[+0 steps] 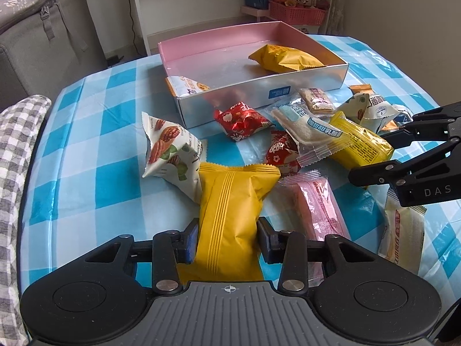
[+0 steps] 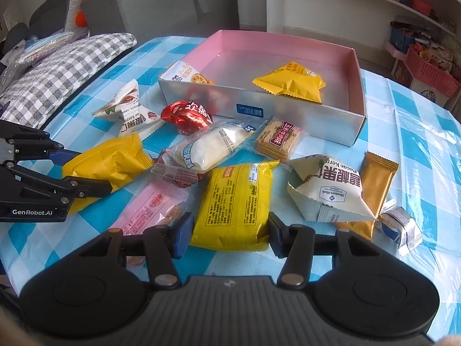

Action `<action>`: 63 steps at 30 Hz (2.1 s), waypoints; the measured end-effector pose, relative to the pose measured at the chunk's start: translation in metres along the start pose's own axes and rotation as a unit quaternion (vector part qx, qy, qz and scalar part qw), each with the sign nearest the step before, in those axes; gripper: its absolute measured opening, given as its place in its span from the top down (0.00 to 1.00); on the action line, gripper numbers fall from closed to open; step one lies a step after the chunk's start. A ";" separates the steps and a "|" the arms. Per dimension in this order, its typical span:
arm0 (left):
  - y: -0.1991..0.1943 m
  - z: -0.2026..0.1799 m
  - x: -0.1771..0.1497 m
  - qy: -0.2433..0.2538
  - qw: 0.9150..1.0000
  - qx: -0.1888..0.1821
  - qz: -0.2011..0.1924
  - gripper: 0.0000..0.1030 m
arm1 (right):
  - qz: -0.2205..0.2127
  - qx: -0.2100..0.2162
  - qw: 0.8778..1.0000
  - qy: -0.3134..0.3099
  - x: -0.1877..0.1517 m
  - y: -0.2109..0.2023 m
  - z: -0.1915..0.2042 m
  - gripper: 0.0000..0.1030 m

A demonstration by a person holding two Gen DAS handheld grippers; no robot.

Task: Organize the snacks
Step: 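Grasp the large mustard-yellow bag with left tool while right tool reaches yellow red-label packet, then close the right tool on the yellow red-label packet, then carry both held bags over the pink box and lower them inside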

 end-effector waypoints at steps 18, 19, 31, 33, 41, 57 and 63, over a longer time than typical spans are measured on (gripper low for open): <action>-0.033 0.010 0.023 -0.034 0.999 -0.010 -0.023 0.66 | -0.004 0.019 0.998 0.051 0.013 -0.030 -0.007 0.61; -0.034 0.010 0.025 -0.036 0.999 -0.011 -0.024 0.66 | -0.005 0.019 0.998 0.052 0.014 -0.030 -0.008 0.61; -0.029 0.003 0.023 -0.032 0.999 -0.016 -0.011 0.66 | 0.041 0.006 0.996 0.081 0.000 -0.003 -0.018 0.46; -0.029 0.002 0.023 -0.032 0.999 -0.016 -0.011 0.66 | 0.043 0.002 0.996 0.072 0.000 0.001 -0.015 0.46; -0.029 0.000 0.023 -0.027 0.999 -0.014 -0.010 0.66 | 0.051 -0.034 0.998 0.028 -0.003 0.013 -0.010 0.55; -0.046 0.003 0.051 -0.045 0.998 -0.017 -0.048 0.66 | -0.023 -0.004 0.997 0.073 0.030 -0.047 -0.019 0.56; -0.045 0.001 0.075 -0.057 0.996 -0.013 -0.070 0.66 | -0.057 -0.008 0.993 0.102 0.051 -0.050 -0.036 0.56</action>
Point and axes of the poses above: each gripper's, at about its wrist camera, not at the fingertips, and y roughly the way its jaws point, z to its left, x to its top, the point moved 6 cm from there along y, roughly the way its jaws point, and after that the axes turned 8 degrees about x, right-handed, at the moved point
